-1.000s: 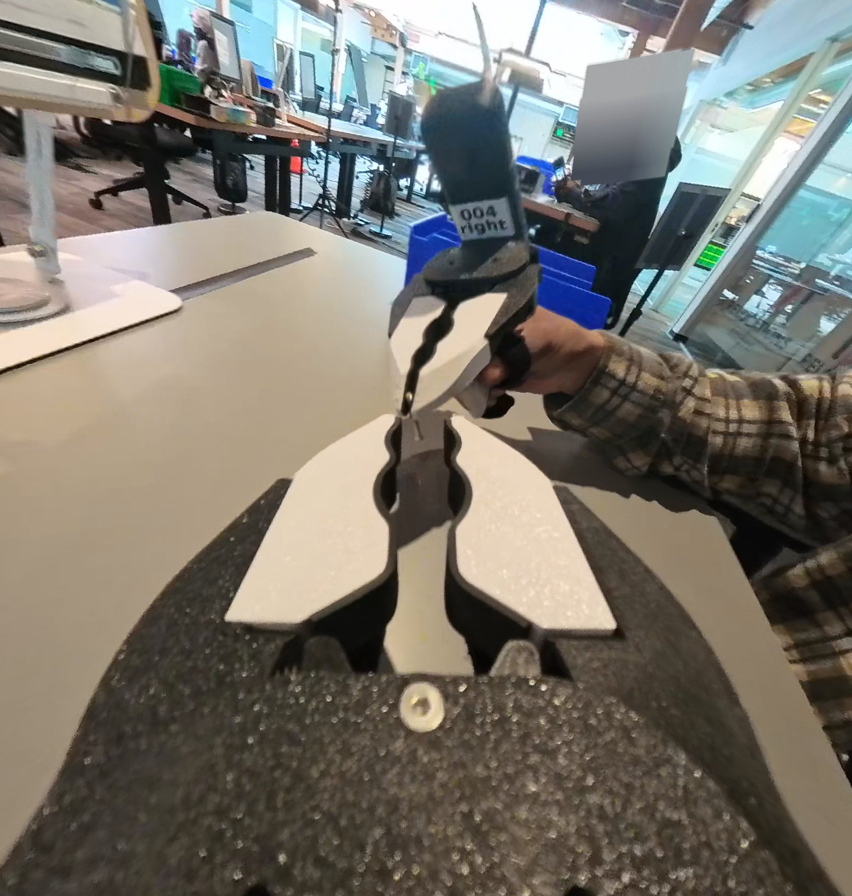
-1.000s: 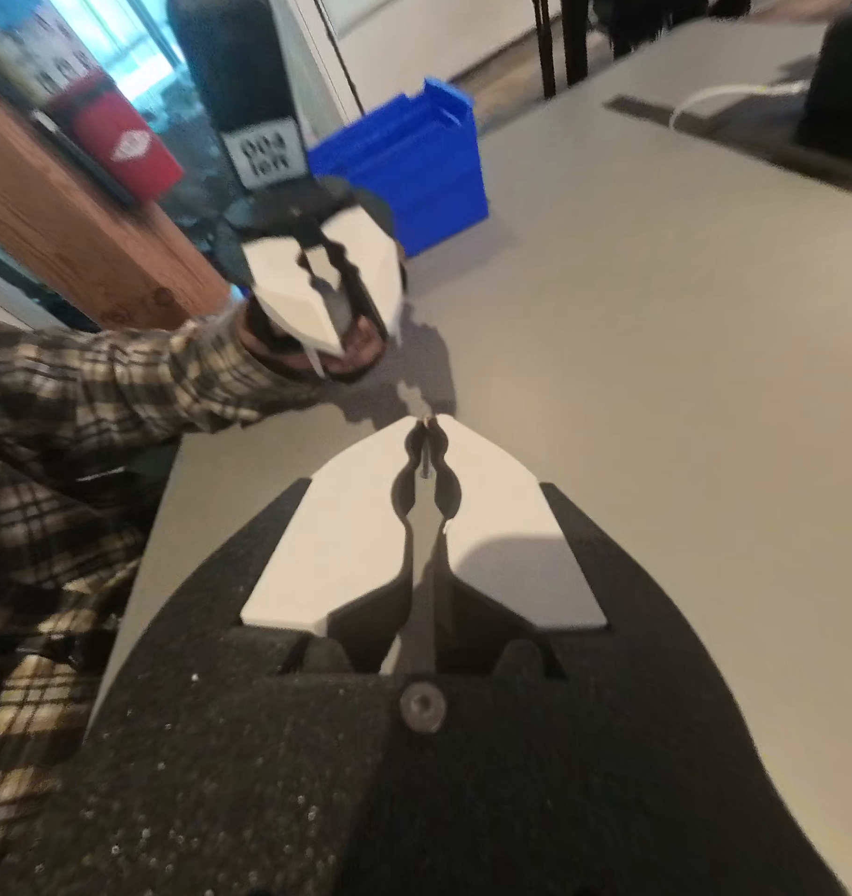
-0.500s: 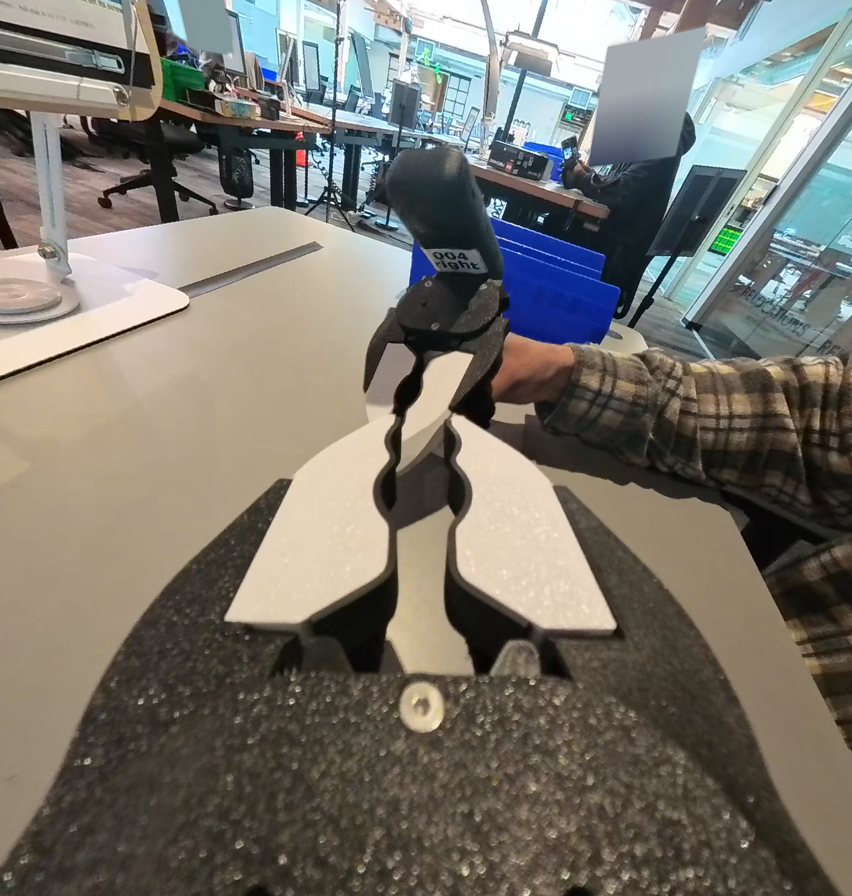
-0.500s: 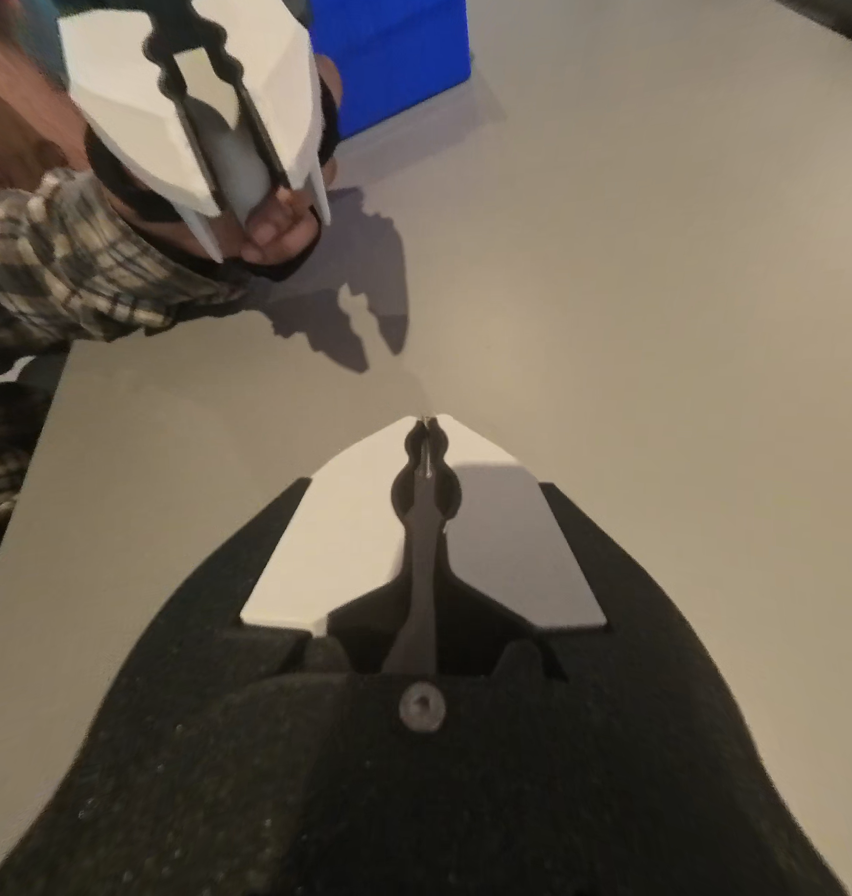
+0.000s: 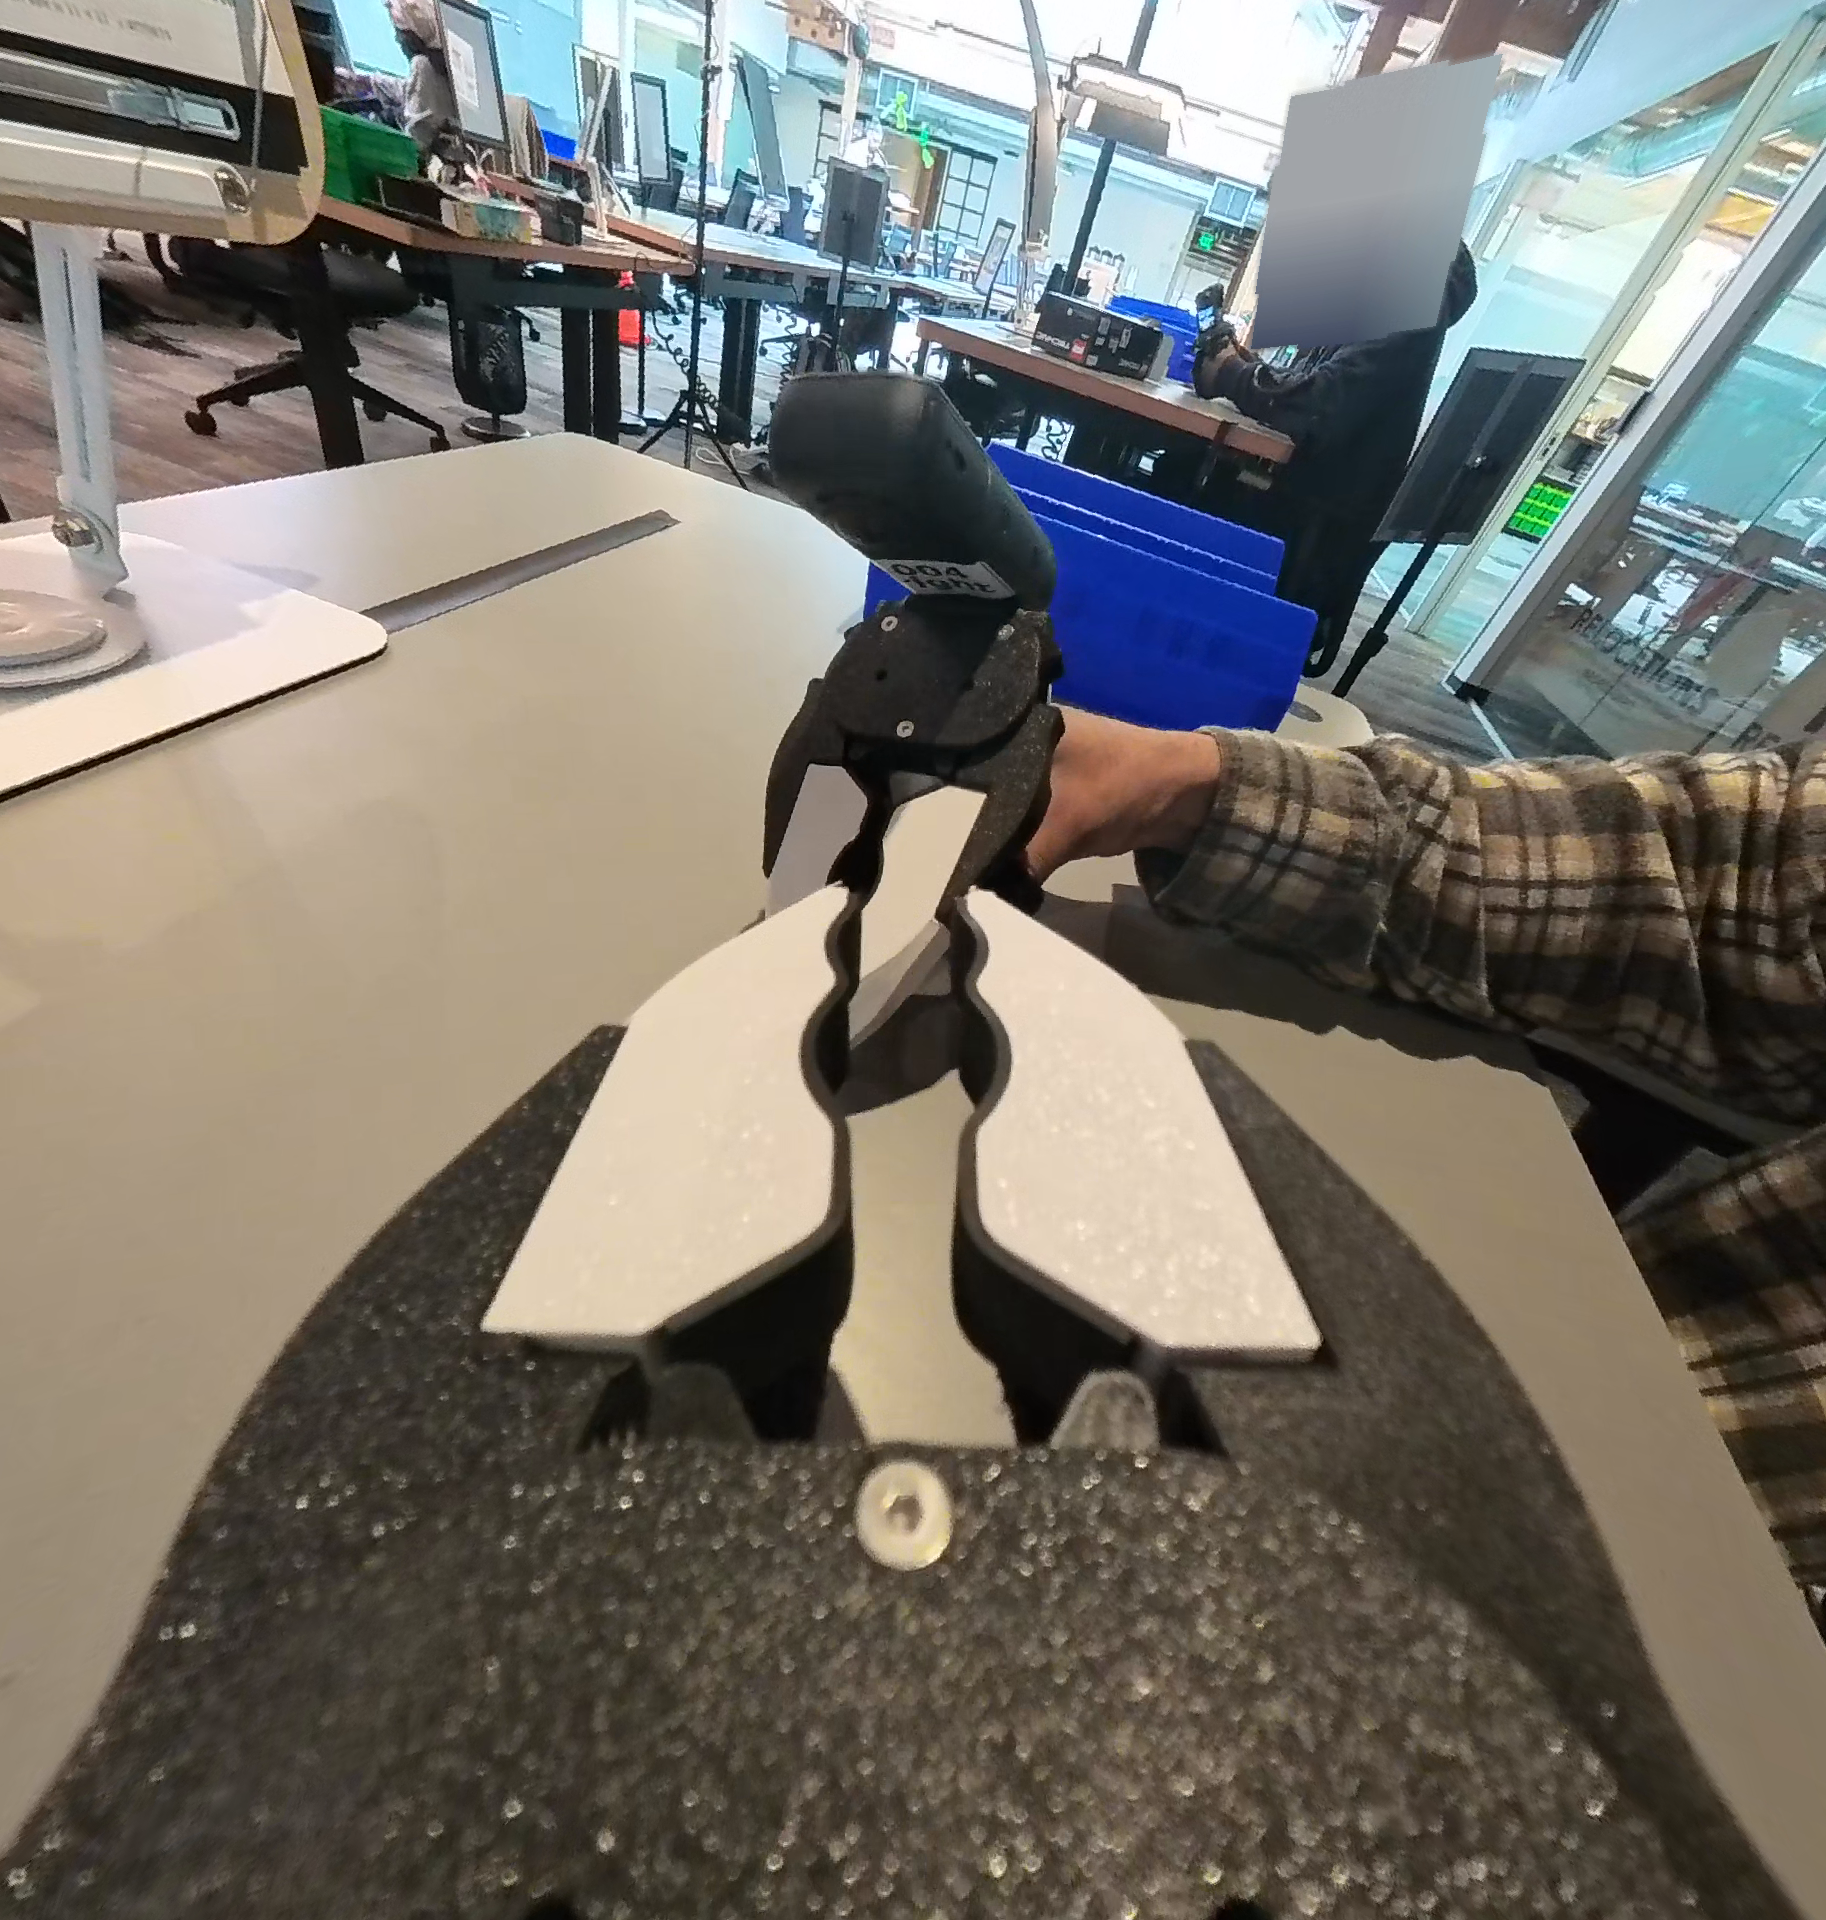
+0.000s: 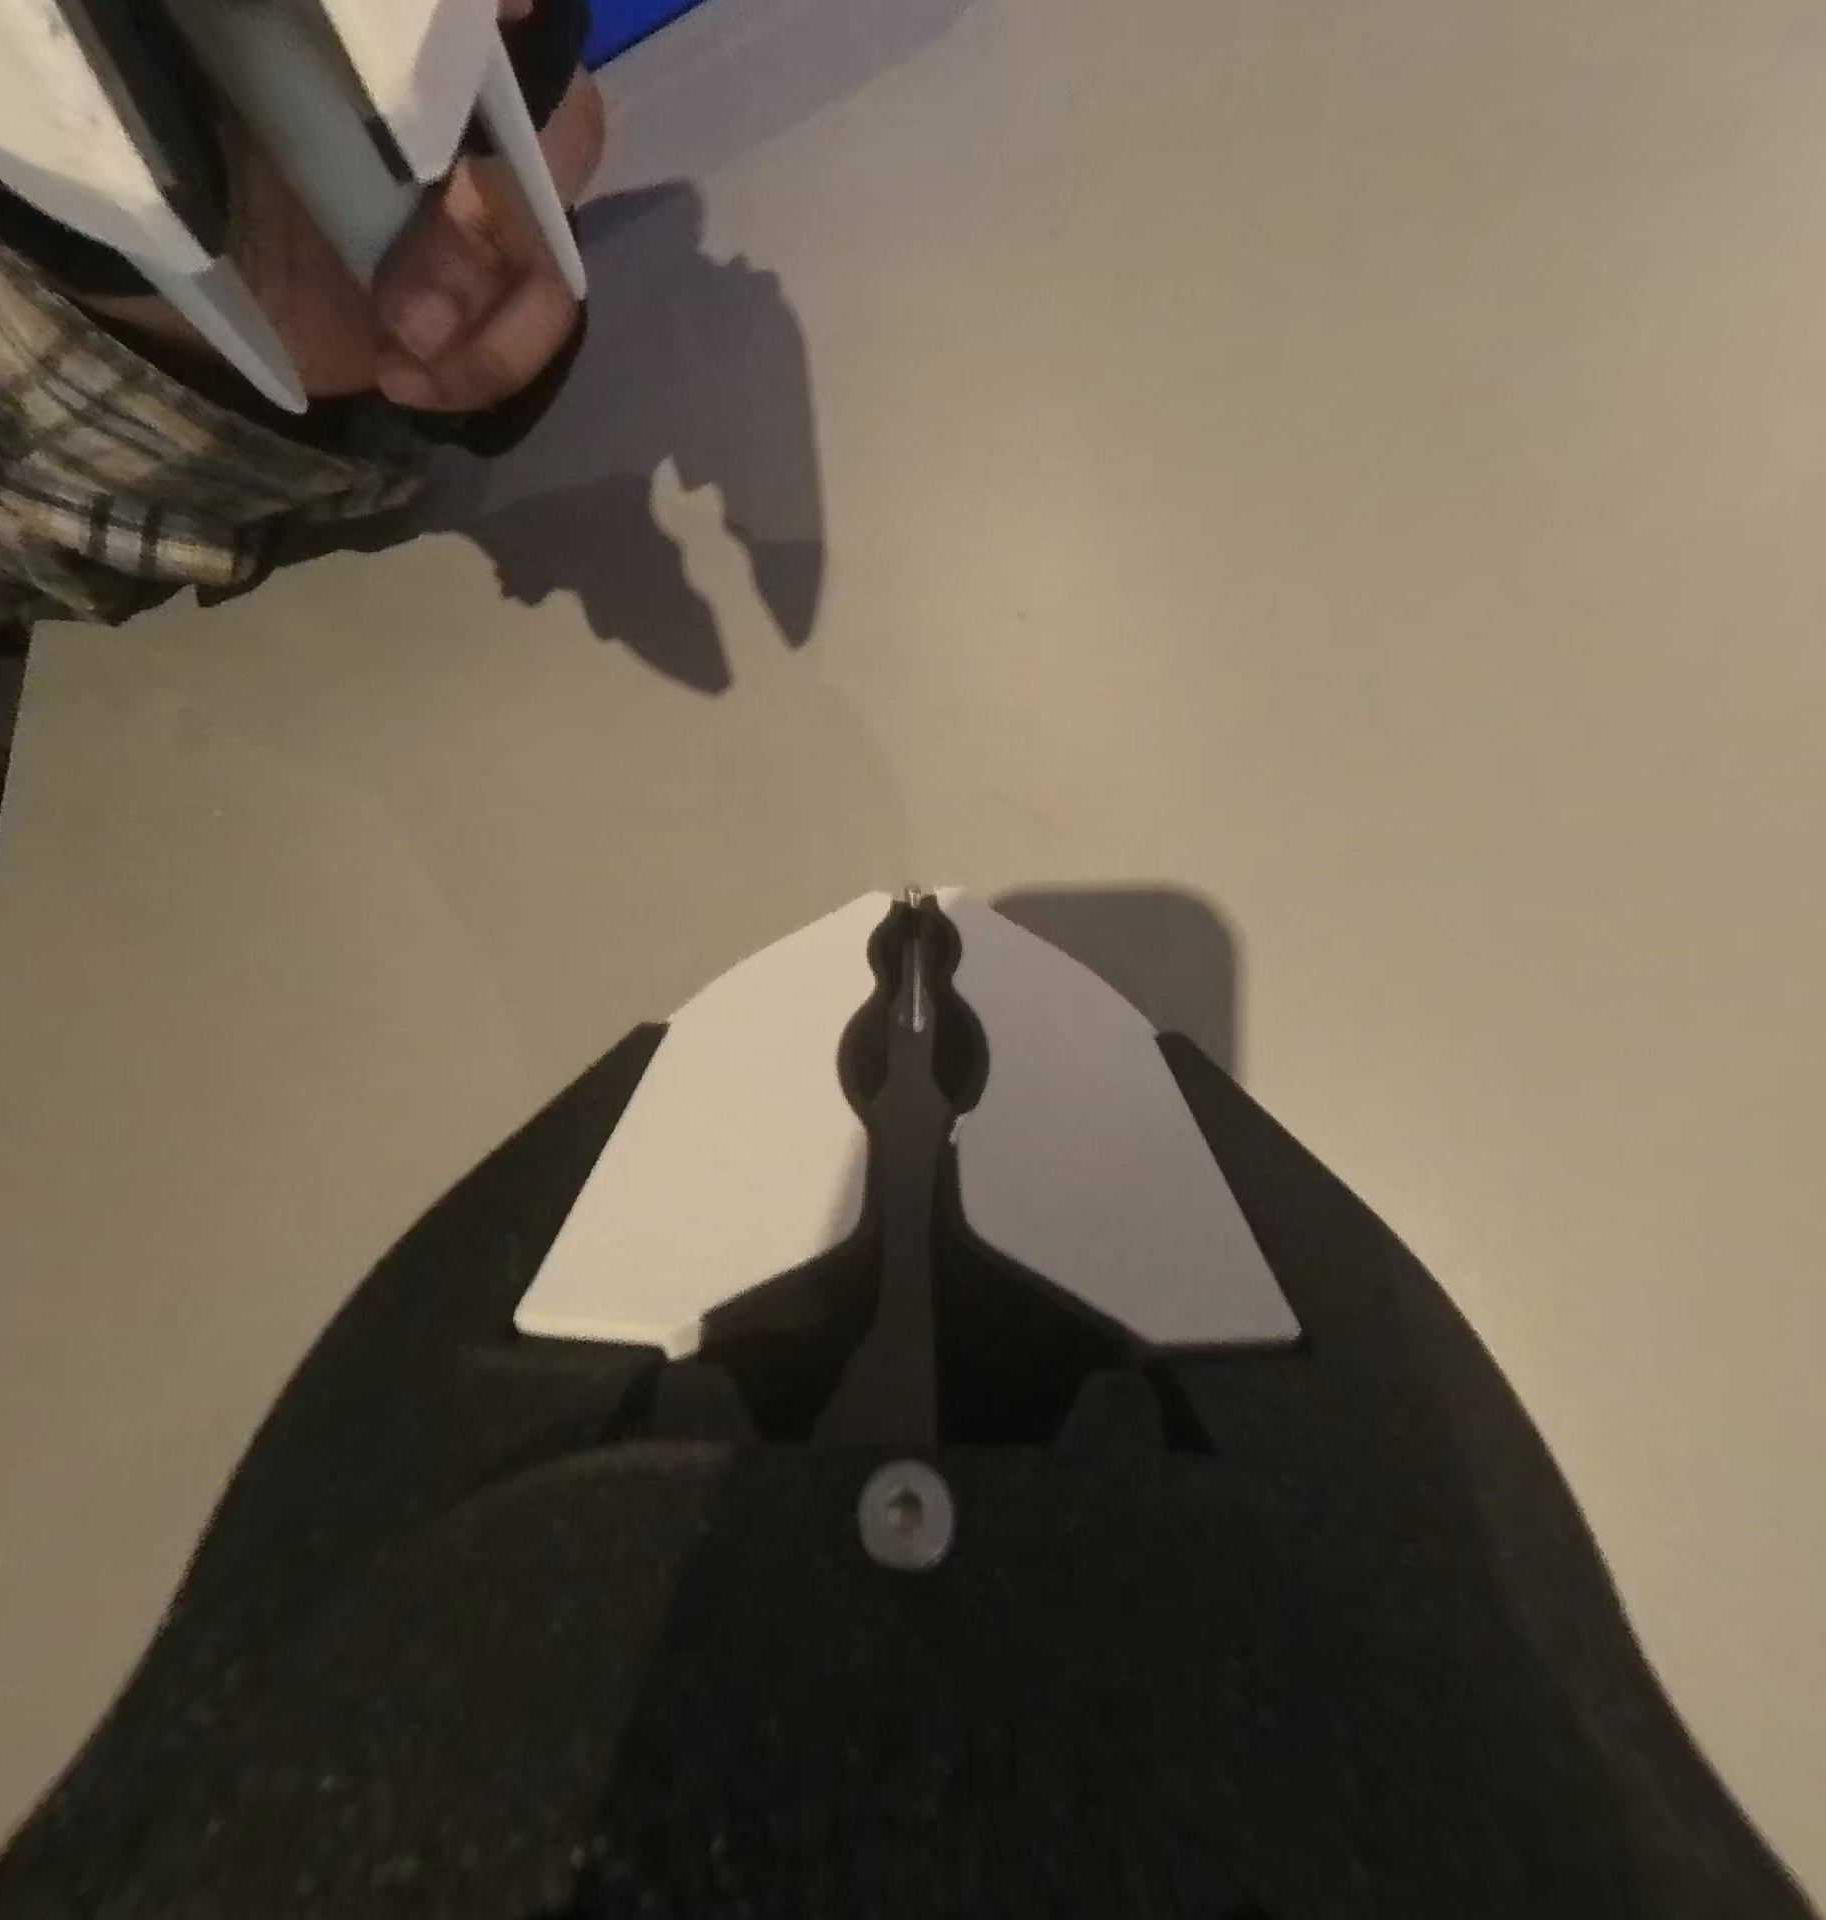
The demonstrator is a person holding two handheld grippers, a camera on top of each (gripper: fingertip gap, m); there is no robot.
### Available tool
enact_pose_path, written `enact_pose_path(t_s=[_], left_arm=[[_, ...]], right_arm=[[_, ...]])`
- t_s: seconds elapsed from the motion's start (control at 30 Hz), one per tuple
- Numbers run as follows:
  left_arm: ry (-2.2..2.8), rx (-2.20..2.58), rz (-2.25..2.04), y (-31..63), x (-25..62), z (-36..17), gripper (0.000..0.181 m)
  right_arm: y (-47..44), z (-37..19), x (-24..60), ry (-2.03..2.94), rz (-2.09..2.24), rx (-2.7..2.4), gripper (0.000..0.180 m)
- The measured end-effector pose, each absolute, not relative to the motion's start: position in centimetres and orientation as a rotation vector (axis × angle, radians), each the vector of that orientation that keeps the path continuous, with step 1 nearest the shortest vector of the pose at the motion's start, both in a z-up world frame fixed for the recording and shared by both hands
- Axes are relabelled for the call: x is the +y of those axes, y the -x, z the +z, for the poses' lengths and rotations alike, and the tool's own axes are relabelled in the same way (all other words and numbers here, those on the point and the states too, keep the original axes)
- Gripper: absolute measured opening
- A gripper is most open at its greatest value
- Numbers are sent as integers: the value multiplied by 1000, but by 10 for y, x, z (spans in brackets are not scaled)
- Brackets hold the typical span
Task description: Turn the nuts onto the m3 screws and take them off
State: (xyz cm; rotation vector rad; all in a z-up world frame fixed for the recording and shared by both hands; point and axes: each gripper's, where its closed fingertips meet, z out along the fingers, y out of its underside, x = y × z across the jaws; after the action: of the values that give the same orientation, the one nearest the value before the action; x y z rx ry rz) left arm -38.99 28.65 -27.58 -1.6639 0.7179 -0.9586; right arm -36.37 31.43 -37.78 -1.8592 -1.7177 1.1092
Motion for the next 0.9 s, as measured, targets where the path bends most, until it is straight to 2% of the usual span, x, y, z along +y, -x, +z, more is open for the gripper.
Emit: enact_pose_path(t_s=[0.47, 0.6, 0.9], left_arm=[[1664, 718, -963, 390, 287, -276, 16], [1671, 719, -959, 391, 287, -277, 16], [1685, 751, -888, 387, 287, -276, 16]], right_arm=[[363, -379, 313, 1829, 1049, -1756, 10], [354, -360, 320, 1794, 1077, -1630, 20], [301, -306, 341, 1543, 1028, -1271, 23]])
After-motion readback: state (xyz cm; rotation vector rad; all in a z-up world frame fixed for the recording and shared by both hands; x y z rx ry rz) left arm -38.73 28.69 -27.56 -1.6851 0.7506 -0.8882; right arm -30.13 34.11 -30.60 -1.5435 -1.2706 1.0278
